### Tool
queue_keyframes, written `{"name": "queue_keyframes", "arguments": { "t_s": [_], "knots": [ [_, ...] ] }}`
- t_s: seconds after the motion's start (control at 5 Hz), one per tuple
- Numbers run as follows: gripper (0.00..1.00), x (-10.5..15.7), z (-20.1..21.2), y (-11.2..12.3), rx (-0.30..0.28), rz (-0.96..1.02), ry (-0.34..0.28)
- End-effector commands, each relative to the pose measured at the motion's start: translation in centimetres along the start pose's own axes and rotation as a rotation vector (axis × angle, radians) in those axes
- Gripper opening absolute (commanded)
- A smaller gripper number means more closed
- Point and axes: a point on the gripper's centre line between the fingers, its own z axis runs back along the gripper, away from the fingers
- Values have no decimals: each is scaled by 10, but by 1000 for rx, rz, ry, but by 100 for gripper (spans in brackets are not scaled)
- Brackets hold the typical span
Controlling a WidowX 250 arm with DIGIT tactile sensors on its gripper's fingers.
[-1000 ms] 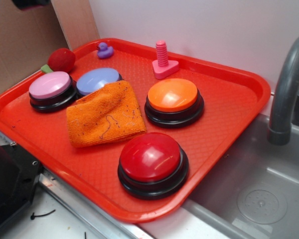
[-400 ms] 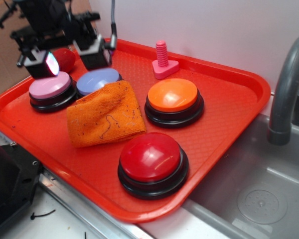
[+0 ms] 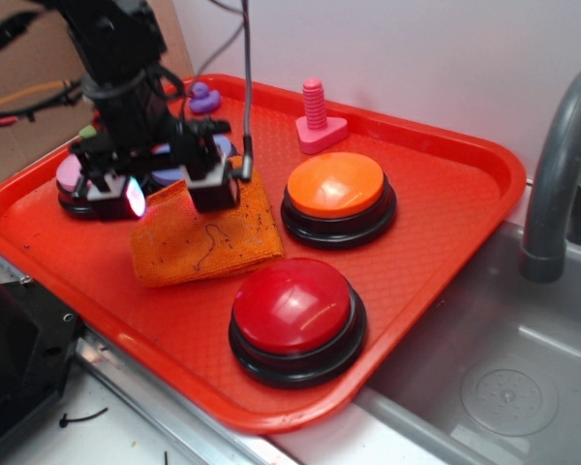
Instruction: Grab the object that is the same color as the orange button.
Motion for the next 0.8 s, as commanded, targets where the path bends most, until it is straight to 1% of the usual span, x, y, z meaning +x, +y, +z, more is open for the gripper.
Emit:
{"name": "queue_keyframes", "arguments": {
  "t_s": [0.0, 0.2, 0.4, 0.6],
  "knots": [
    [100, 8, -30, -7, -90, -24, 68],
    [0, 8, -29, -8, -104, -29, 48],
    [0, 8, -15, -8, -97, -47, 15],
    [0, 14, 13, -12, -40, -117, -6]
  ]
}}
